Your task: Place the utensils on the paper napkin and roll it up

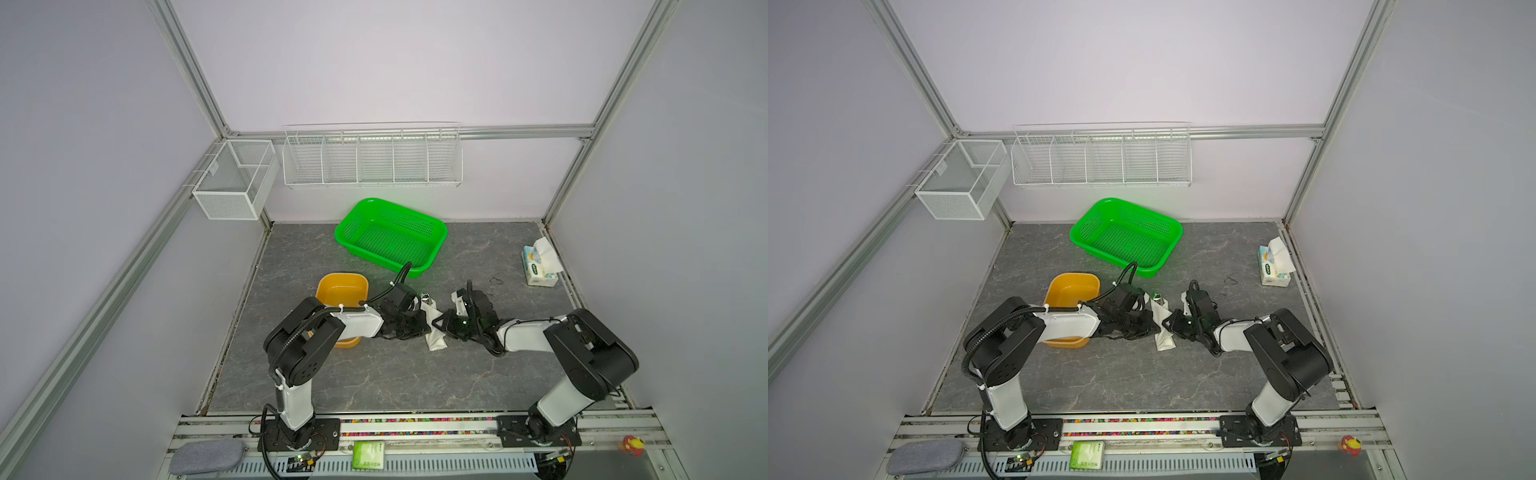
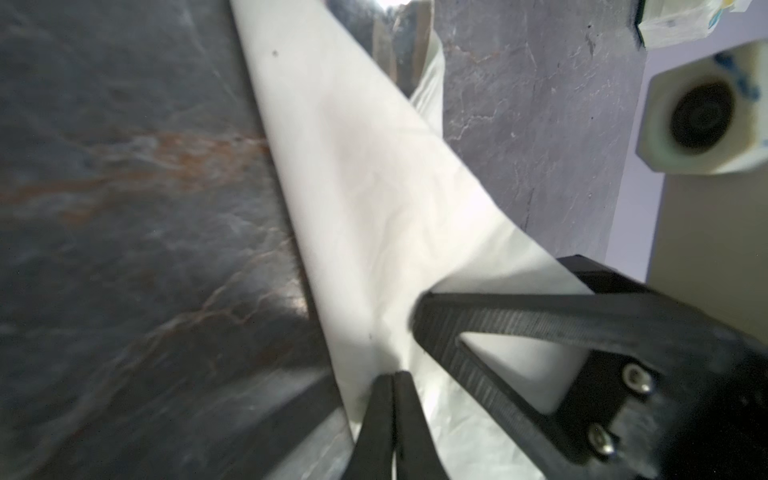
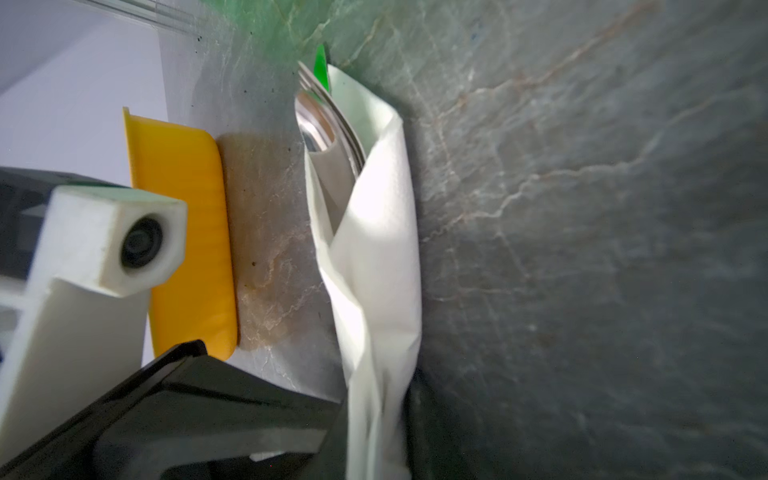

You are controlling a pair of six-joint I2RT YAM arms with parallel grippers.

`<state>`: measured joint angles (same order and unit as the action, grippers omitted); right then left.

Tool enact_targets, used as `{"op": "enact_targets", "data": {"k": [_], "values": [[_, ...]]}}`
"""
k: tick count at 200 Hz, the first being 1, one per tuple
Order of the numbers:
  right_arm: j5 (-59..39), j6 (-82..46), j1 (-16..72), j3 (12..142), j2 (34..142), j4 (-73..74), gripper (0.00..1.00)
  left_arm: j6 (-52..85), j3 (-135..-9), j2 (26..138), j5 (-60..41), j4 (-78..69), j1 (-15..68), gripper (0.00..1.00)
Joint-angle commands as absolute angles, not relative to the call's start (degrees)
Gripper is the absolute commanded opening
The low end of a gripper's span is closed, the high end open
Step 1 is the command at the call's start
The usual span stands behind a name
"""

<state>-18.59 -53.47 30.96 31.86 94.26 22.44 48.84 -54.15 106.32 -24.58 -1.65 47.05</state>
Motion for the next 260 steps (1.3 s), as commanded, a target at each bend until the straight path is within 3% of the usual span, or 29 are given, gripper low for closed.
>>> {"op": "enact_targets", "data": {"k": [1,23,113,201,260], "values": [[-18.47,-53.09,31.51,31.91,95.81,17.51,0.14,48.85,-54.77,107.24,-24.63,-1.06,47.79,0.07],[-18.52,-53.09,31.27,31.62,95.29,17.92,0.09,48.89,-54.3,105.32,-23.36,-0.54,47.74,0.09],[-20.63,-50.45,31.03,29.88,89.48,23.46,0.07,50.75,-48.07,96.18,-21.08,-1.75,44.57,0.19],[-21.31,-44.95,30.93,30.21,81.43,19.52,0.07,52.14,-45.41,92.49,-23.73,-7.13,42.07,0.43],[-23.85,-40.95,30.85,34.25,72.72,13.86,0.06,59.96,-40.74,89.44,-33.83,-28.63,38.23,0.65]]}}
